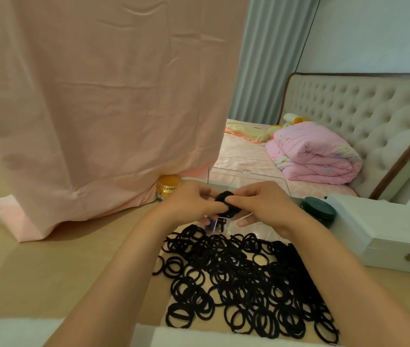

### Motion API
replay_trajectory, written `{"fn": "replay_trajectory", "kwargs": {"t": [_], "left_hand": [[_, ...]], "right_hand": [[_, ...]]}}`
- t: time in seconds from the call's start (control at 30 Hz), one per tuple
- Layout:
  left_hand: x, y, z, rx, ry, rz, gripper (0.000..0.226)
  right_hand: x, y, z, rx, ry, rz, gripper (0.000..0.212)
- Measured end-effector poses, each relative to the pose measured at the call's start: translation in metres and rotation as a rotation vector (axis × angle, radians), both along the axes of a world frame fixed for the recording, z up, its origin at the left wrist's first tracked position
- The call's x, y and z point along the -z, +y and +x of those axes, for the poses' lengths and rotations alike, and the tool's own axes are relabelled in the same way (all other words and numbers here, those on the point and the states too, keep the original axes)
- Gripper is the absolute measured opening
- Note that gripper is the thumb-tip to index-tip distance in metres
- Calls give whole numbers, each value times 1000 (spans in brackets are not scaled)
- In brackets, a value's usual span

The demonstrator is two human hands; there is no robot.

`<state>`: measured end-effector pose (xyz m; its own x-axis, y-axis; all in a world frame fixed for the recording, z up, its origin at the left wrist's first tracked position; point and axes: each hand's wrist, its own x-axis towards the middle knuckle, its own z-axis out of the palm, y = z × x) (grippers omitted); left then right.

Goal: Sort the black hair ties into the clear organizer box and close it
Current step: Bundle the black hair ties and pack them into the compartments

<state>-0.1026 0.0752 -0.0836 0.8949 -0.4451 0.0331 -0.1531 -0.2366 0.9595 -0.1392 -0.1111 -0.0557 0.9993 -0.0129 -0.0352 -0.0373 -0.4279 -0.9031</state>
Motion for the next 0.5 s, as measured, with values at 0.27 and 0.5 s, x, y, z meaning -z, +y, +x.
{"fn": "replay_trajectory", "kwargs": {"t": [0.27,0.5], "left_hand": [[27,8,16,-265,-325,188,31],[44,-1,17,-185,-464,443,52]], "right_hand": [[-12,6,49,145,34,-209,16],[14,26,80,180,-18,-981,27]]}}
